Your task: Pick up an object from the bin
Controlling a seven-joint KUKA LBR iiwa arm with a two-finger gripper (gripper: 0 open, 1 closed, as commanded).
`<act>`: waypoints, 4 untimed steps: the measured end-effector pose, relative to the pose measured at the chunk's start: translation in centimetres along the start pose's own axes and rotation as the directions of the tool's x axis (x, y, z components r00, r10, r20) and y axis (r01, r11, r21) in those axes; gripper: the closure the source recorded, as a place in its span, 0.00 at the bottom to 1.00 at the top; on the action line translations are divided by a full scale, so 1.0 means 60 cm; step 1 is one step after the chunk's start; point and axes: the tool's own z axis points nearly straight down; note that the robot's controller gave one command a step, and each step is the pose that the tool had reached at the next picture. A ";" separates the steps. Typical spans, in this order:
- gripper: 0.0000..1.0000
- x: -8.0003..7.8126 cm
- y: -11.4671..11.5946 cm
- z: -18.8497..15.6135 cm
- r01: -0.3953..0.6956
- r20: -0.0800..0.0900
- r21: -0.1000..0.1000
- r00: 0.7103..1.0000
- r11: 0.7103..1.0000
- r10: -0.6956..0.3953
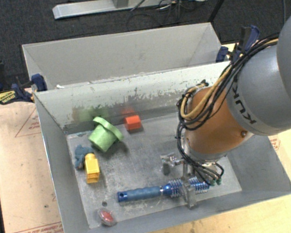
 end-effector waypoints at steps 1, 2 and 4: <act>0.00 0.023 0.049 -0.053 -0.154 0.009 0.000 0.988 0.988 0.154; 0.00 0.024 0.046 -0.052 -0.172 0.009 0.000 0.985 0.985 0.172; 0.00 0.021 0.047 -0.003 -0.202 0.023 -0.003 0.979 0.979 0.202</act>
Offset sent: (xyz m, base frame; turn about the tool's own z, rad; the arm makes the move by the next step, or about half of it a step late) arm -0.0175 0.0252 0.0321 0.1573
